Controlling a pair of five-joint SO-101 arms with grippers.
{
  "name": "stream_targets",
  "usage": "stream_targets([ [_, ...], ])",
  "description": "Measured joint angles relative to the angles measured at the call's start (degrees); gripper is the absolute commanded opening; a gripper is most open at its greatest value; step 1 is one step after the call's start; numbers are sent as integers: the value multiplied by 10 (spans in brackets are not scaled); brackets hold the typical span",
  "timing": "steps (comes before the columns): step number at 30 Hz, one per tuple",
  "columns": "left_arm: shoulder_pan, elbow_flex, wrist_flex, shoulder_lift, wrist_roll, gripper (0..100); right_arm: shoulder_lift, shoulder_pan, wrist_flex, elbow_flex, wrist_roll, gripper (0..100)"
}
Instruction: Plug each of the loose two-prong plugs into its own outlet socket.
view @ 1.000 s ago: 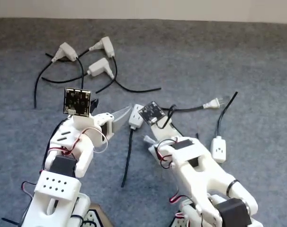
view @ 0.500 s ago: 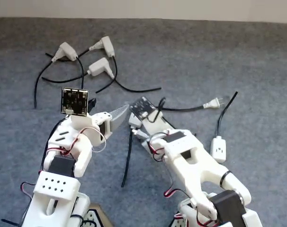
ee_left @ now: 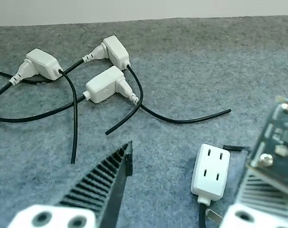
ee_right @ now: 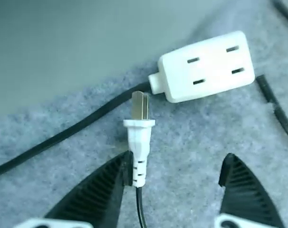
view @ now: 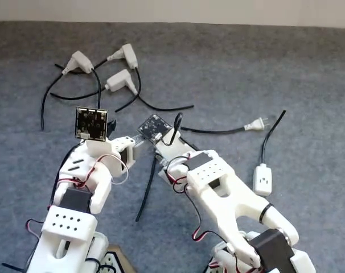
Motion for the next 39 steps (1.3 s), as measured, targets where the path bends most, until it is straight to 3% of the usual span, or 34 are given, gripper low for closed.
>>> stream_targets([
  [15, 0, 0, 0, 0, 0, 361, 2, -2, -12, 0, 0, 295],
  [25, -1, 7, 0, 1, -1, 361, 138, -3, -27, -90, 0, 295],
  [39, -2, 7, -14, 0, -1, 361, 149, -22, 51, -164, 0, 293],
])
